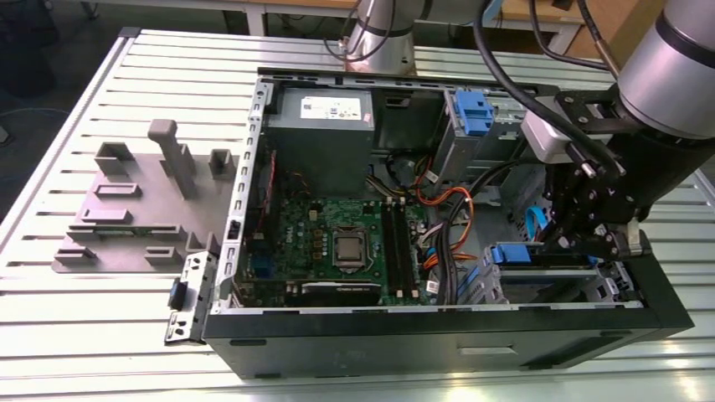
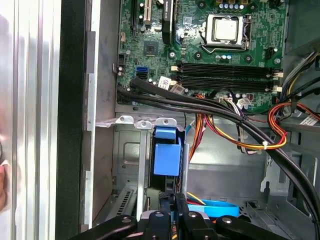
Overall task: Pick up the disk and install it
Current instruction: 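Insert the second disk wire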
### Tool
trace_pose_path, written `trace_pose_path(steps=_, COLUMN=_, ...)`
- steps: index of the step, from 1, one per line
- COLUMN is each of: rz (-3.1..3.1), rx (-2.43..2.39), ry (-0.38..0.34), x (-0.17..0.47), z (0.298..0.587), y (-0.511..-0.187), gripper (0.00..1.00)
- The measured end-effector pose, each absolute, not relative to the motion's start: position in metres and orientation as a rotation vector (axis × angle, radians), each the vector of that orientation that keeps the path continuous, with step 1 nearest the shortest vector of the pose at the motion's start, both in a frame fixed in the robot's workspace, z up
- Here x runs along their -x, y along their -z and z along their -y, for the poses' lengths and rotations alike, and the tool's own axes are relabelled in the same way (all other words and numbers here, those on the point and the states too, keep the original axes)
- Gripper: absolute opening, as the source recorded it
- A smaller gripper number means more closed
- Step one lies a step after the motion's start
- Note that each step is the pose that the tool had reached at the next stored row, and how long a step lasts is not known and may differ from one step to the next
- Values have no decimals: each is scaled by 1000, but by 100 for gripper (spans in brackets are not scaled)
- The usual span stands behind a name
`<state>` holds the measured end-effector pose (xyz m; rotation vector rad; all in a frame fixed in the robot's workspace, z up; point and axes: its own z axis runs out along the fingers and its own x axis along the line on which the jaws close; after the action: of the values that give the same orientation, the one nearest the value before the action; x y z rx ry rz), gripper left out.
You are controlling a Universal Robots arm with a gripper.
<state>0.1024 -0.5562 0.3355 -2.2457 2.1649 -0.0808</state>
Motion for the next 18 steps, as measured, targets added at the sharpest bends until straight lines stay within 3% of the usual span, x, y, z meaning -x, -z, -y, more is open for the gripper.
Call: trace_pose_path(steps=18, rz=-2156, rx=2235, ry=59, x=-103, z=556, y=-336, gripper=16)
